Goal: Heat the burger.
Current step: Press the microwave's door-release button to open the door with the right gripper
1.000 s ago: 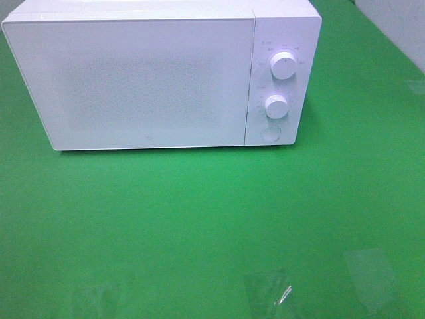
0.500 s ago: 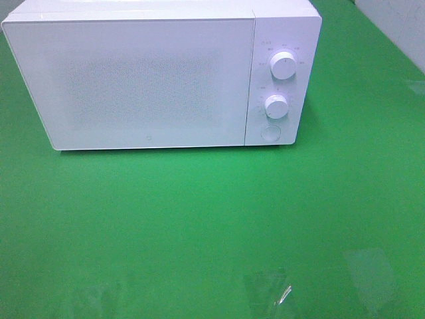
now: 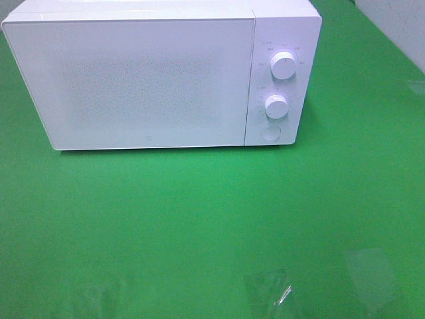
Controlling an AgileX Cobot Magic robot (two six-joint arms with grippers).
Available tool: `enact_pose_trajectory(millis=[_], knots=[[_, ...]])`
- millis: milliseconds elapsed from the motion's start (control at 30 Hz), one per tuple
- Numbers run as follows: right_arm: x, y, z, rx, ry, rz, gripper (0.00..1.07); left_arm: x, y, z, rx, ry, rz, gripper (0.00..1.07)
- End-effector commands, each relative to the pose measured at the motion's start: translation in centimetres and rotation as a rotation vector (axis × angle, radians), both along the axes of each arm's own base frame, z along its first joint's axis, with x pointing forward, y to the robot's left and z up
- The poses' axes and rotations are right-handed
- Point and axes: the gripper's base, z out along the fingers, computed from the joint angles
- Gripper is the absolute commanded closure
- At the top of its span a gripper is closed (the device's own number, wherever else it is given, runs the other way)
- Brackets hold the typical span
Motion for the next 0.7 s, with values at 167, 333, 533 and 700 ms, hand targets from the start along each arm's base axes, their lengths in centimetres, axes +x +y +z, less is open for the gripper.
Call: enact_pose_trajectory(millis=[167,333,533,700], knots=[[3.3,0.4,-0.2,-0.007,0.005,0.014,0.31,-0.2,-0.1,0.1,-0.003,-0.032,-0.001,0.06],[5.9,0.8,-0.7,-0.001,0.002,0.021,0.31,-0.2,-0.1,0.1,-0.003,-0.032,-0.001,0.06],[8.0,1.0,-1.3,0.027,-0.005,0.021,0.31,-0.2,-0.1,0.1,-0.003,-0.032,-0.001,0.06],[10.2,1.3,-2.3,0.032,0.003,0.026,0.31,-0.2,-0.1,0.1,-0.003,-0.032,-0.001,0.06]])
